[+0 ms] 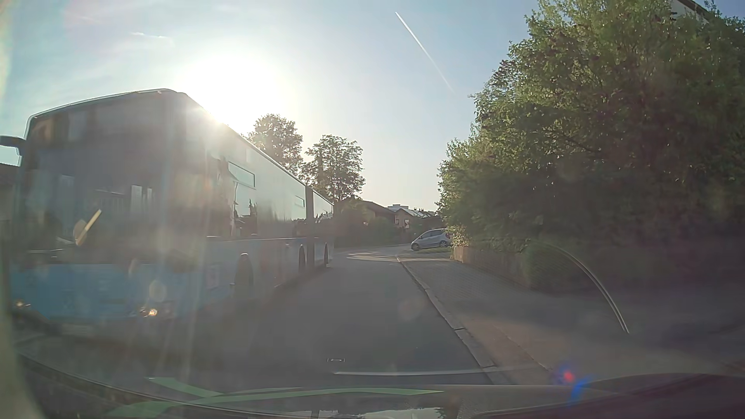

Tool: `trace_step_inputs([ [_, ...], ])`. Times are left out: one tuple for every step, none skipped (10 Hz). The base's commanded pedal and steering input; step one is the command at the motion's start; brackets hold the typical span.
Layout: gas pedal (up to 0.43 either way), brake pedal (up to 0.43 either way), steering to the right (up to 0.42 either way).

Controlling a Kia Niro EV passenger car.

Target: Follow the waypoints while adhering to traffic rules and regulations

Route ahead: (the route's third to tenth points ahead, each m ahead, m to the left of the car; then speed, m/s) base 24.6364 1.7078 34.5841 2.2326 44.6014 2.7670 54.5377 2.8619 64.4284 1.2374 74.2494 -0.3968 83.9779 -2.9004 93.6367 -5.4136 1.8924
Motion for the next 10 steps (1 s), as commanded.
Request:
trace_step_inputs([
  [0.000,0.189,-0.042],
  [0.000,0.171,-0.043],
  [0.000,0.152,-0.043],
  [0.000,0.140,-0.043],
  [0.000,0.116,-0.043],
  [0.000,0.079,-0.044],
  [0.000,0.061,-0.043],
  [0.000,0.018,-0.041],
  [0.000,0.006,-0.040],
  [0.000,0.006,-0.040],
])
